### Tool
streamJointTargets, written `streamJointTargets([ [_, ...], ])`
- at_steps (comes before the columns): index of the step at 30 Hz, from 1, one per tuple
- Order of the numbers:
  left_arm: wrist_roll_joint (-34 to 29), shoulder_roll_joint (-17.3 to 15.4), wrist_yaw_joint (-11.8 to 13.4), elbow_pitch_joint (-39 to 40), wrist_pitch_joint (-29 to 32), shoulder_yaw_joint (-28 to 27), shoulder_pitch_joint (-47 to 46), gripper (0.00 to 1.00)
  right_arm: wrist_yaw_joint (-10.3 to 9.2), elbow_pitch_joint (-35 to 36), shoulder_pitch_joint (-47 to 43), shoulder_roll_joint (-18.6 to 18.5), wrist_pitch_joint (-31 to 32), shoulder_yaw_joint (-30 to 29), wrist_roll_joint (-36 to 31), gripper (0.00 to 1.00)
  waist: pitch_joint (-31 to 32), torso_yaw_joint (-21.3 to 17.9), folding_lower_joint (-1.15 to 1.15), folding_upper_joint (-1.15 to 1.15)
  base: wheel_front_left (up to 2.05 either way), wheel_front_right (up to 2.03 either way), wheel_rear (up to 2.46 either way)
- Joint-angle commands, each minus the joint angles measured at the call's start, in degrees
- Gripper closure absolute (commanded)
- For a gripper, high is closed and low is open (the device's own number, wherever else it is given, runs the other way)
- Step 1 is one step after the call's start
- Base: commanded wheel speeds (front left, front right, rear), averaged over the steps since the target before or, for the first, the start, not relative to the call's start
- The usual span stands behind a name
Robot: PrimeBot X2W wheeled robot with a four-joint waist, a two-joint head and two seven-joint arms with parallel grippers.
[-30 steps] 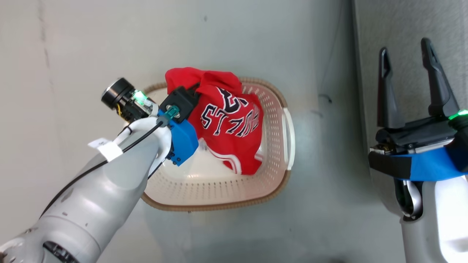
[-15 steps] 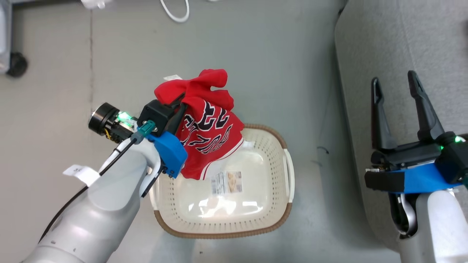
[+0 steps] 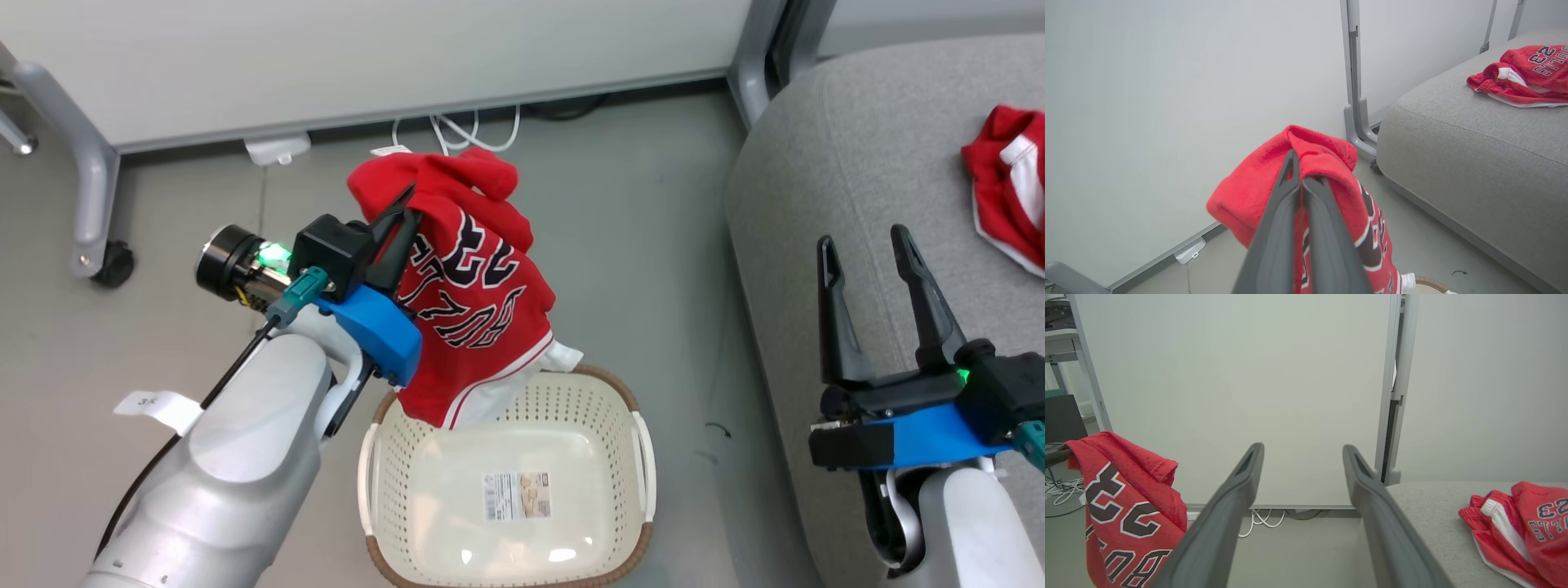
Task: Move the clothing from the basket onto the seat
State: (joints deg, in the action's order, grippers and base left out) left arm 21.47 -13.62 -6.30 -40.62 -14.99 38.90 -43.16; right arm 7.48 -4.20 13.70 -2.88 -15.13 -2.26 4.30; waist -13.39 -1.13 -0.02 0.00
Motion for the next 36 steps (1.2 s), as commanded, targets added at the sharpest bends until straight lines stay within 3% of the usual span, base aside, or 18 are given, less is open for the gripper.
streamJointTargets([
  [1,-0.6,0.4,-0.3,0.9,-0.3,-0.5,0.5,1.0,0.03,-0.3,-1.1,0.0,0.0,0.1,0.3,0.0,1.8,0.1,0.02,0.0,0.0,0.0,0.0],
  [9,-1.3,2.3,-0.9,4.7,-0.3,-0.3,-1.0,1.0,0.03,-1.1,-3.4,0.0,0.0,0.0,1.3,0.0,5.3,0.4,0.02,0.0,0.0,0.0,0.0],
  [18,0.7,4.1,-1.2,7.1,0.2,3.5,-4.8,1.0,0.03,-1.6,-5.1,0.0,0.0,0.2,2.4,0.0,7.5,1.1,0.02,0.0,0.0,0.0,0.0],
  [36,3.7,3.7,-1.2,11.3,1.9,8.4,-4.9,1.0,0.03,1.1,-2.8,0.0,0.0,3.7,3.7,0.0,8.3,1.8,0.02,0.0,0.0,0.0,0.0],
])
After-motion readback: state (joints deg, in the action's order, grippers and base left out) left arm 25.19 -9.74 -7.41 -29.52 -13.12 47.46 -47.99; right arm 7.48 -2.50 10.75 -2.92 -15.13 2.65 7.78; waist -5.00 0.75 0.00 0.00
